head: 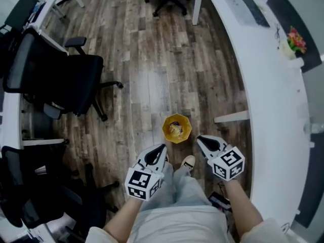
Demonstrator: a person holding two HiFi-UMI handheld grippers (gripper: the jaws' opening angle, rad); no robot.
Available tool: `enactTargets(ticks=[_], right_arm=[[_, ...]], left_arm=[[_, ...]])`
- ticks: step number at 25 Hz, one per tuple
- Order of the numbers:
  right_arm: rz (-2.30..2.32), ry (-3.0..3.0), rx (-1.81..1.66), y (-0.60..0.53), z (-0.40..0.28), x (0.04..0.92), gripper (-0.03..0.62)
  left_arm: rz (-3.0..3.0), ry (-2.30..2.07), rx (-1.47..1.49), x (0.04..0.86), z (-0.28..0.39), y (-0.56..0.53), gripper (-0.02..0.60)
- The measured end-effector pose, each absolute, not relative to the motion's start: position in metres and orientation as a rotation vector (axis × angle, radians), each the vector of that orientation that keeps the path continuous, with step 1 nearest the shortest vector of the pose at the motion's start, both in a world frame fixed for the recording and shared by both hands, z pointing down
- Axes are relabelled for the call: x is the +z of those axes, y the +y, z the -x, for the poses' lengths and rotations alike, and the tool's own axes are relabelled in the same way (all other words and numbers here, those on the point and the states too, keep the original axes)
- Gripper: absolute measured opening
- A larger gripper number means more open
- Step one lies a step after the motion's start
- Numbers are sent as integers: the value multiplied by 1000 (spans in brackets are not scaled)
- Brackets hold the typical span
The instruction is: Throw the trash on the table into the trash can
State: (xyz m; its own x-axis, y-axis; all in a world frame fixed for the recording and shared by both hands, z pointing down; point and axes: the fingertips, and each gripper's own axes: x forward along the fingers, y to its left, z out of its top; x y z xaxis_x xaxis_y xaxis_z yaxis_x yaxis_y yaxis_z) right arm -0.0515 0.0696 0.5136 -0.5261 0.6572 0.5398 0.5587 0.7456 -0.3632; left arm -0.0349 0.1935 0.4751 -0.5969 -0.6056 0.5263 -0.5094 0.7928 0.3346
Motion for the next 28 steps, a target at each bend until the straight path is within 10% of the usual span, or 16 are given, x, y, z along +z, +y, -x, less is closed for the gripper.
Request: enactTargets(ticks=[28], right_arm=[[876,-2428,237,47,2,376,31]], left_arm=[[-915,-2421,-108,363,10,151,0]])
